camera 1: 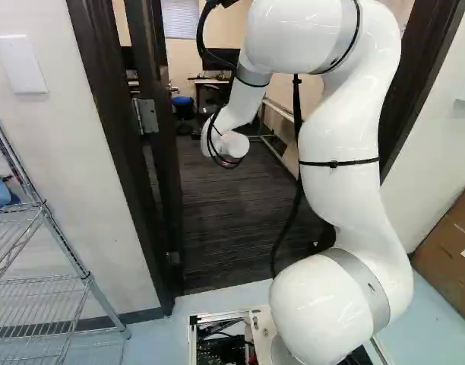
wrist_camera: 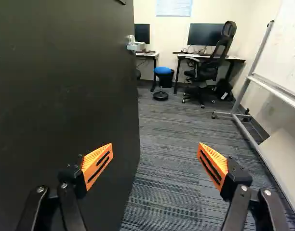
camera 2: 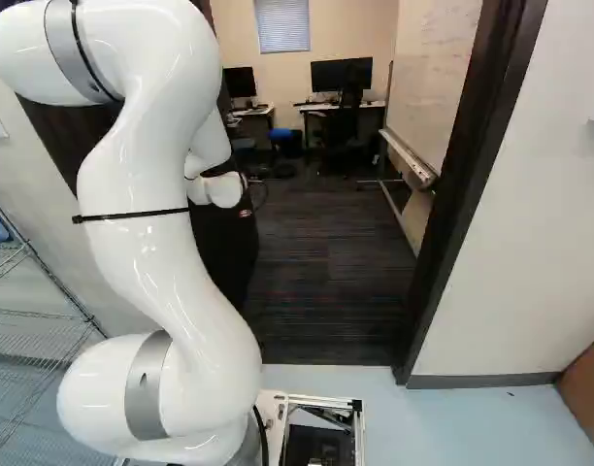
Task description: Open the door and move inside
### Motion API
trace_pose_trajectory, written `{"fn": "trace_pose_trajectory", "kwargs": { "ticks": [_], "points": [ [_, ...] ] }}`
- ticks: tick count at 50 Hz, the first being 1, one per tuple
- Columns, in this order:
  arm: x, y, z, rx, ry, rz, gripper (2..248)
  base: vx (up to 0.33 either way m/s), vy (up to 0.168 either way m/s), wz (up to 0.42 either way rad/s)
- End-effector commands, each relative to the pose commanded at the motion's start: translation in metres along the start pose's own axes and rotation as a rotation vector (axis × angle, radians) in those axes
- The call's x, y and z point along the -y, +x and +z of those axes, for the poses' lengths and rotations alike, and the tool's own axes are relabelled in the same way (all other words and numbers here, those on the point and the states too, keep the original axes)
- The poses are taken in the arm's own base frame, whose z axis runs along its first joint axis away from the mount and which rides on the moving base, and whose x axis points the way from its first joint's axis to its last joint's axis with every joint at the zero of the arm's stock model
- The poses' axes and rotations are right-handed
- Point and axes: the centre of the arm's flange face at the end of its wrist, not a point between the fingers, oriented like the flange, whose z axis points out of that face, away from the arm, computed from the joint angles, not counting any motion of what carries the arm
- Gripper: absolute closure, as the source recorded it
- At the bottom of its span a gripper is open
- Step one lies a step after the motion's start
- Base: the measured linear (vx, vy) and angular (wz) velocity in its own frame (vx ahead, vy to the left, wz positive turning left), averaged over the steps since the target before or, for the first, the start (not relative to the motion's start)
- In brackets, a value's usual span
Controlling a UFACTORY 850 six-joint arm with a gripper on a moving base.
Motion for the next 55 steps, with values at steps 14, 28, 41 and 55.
{"fn": "trace_pose_trajectory", "kwargs": {
  "ticks": [14, 28, 41, 55],
  "points": [
    [-0.008, 0.0, -0.02, 0.007, -0.015, 0.004, 3, 0.0, 0.0, 0.0],
    [-0.018, -0.001, -0.048, 0.017, -0.037, 0.01, 3, 0.0, 0.0, 0.0],
    [-0.029, -0.004, -0.082, 0.029, -0.063, 0.018, 3, 0.0, 0.0, 0.0],
    [-0.041, -0.012, -0.127, 0.044, -0.096, 0.029, 3, 0.0, 0.0, 0.0]
  ]
}}
